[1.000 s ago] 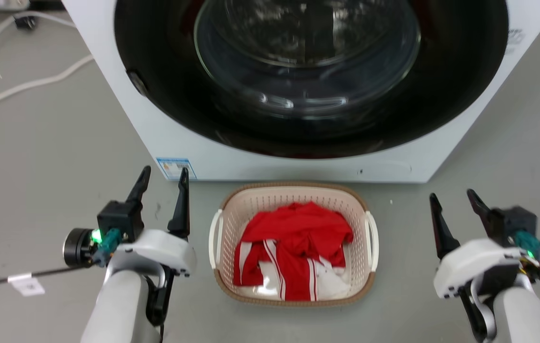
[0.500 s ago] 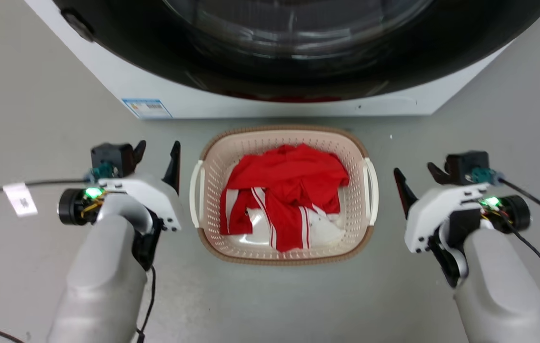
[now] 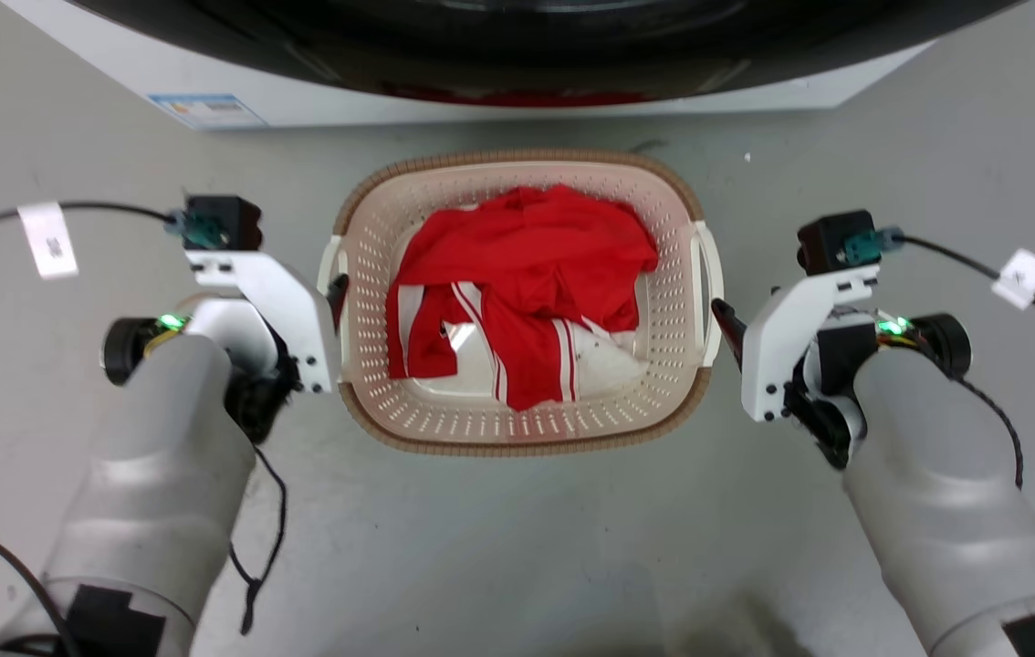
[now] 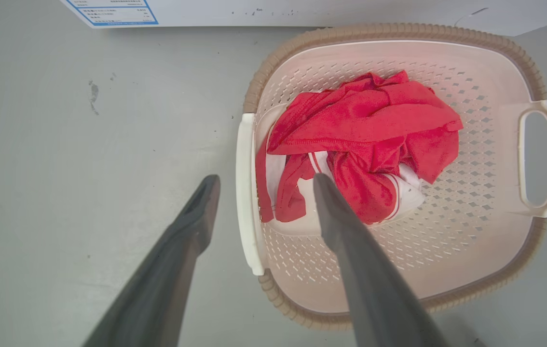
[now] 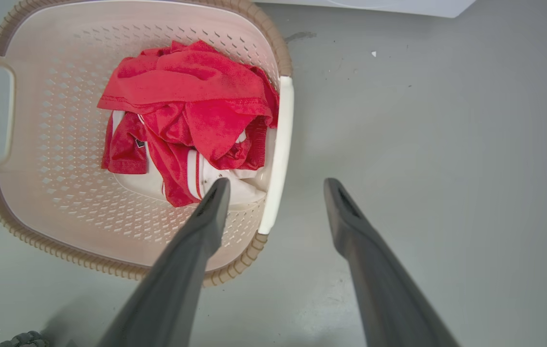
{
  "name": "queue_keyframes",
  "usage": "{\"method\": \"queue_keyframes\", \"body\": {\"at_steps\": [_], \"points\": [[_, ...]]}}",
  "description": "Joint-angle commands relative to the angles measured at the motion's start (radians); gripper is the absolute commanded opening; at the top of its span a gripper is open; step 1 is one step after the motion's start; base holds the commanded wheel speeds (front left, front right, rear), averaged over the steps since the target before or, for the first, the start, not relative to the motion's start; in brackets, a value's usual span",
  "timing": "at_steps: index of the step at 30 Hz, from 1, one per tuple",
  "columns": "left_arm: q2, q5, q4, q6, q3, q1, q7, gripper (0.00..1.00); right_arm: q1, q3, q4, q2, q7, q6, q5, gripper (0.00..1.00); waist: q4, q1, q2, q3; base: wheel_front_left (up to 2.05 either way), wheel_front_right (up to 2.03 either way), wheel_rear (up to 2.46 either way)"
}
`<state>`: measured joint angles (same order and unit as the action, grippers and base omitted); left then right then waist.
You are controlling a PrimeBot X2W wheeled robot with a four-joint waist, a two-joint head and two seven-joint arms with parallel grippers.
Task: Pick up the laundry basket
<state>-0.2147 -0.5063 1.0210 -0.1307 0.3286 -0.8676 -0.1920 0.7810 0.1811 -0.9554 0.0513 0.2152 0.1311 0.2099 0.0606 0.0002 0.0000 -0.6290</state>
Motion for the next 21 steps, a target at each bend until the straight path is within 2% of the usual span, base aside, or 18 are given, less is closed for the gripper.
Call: {"method": "queue_keyframes", "body": {"at_steps": [1, 9, 15, 21], "points": [[-0.01, -0.008, -0.001, 0.001, 0.004, -0.017, -0.006, 1.0, 0.019, 0.006, -0.007, -0.002, 0.003, -0.001, 0.001, 1.0, 0.004, -0.0002, 0.0, -0.025, 0.0, 0.0, 0.0], [-0.071, -0.129, -0.01, 0.001, 0.115, -0.09, -0.142, 1.0, 0.142, 0.094, -0.116, -0.002, 0.034, -0.001, 0.064, 1.0, 0.015, -0.0002, 0.0, -0.116, 0.0, 0.0, 0.0], [-0.094, -0.168, 0.007, 0.001, 0.172, -0.13, -0.164, 1.0, 0.208, 0.152, -0.165, -0.002, 0.03, -0.001, 0.11, 1.0, 0.017, -0.0002, 0.0, -0.165, 0.0, 0.0, 0.0], [-0.09, -0.197, 0.028, 0.001, 0.216, -0.166, -0.149, 1.0, 0.254, 0.2, -0.204, -0.002, 0.032, -0.001, 0.155, 1.0, 0.008, -0.0002, 0.0, -0.201, 0.0, 0.0, 0.0]]}}
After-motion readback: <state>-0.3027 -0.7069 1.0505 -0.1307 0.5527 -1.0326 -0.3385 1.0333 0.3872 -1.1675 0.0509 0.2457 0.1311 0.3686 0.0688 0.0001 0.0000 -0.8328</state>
